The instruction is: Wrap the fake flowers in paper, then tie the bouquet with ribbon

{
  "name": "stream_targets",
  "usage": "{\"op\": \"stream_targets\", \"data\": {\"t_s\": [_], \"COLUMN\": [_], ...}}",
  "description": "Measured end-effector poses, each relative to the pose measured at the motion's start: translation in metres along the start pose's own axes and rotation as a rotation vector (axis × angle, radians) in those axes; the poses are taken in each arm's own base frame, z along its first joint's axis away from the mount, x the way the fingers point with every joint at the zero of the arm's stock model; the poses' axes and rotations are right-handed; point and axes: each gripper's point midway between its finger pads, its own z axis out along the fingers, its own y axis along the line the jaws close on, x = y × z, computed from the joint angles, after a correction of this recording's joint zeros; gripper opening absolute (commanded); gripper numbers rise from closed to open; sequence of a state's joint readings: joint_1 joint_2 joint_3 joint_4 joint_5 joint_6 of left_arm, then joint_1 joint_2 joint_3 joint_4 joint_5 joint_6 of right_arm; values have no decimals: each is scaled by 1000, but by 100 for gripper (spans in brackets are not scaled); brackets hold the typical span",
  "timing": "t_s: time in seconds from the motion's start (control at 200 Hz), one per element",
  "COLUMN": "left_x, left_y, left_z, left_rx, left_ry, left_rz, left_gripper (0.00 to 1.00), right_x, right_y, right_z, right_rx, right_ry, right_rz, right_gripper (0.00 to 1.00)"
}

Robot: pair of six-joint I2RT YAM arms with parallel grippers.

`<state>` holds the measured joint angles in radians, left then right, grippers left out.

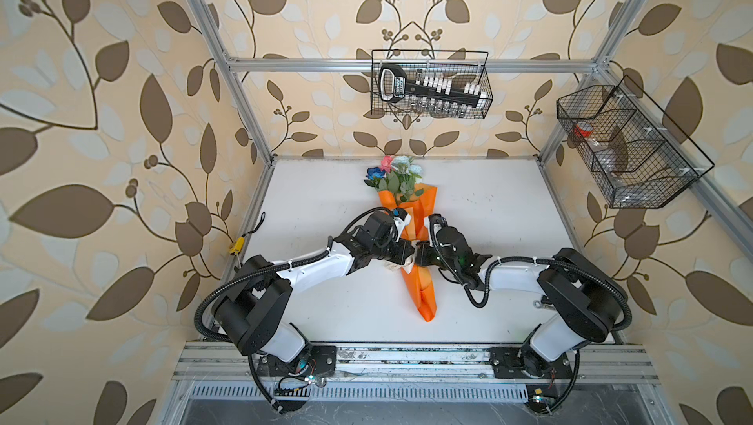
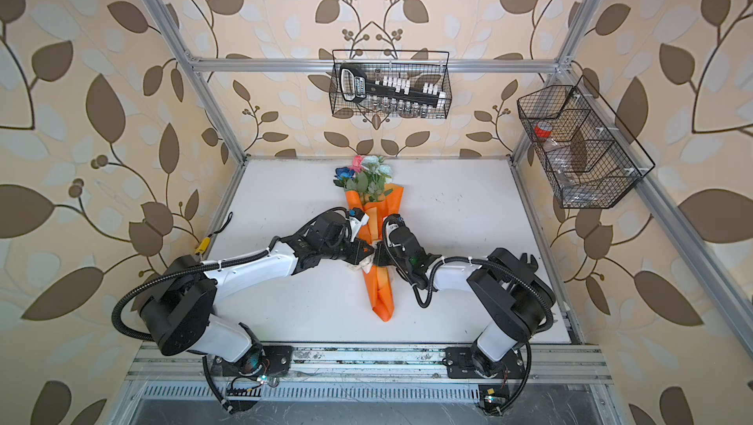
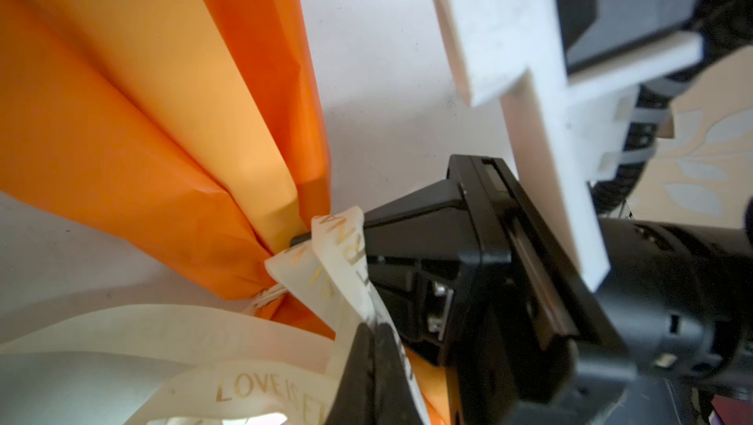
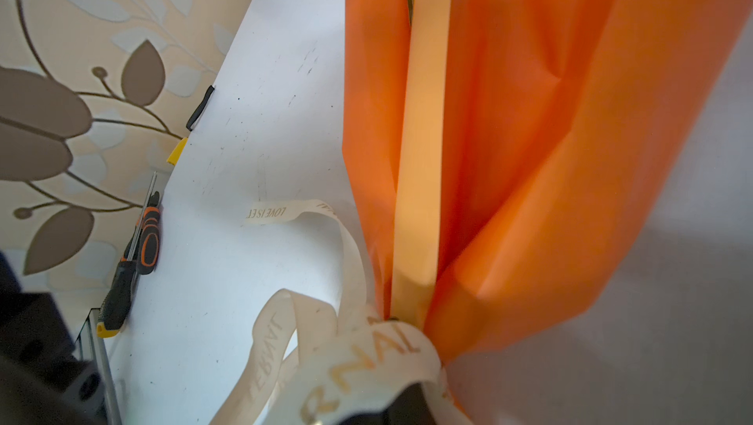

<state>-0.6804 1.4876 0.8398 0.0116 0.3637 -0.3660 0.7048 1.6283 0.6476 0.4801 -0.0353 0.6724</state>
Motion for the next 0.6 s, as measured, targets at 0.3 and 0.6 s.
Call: {"op": "stream_targets", "data": {"t_s": [0.3,0.6], "left_x": [-16,-14], "left_y": [-8,3], "left_z": [-14,-14], "left_rx": [-17,-79], "left_ry": [-31,-29], "left_rz": [21,31], "left_gripper": [0,0], "right_x": [4,-1], "right_y": [-3,3], "right_z": [1,-19], "right_rx": [17,22], "right_ry": [21,38], "right_rz": [1,-1], "right_gripper": [14,30]}}
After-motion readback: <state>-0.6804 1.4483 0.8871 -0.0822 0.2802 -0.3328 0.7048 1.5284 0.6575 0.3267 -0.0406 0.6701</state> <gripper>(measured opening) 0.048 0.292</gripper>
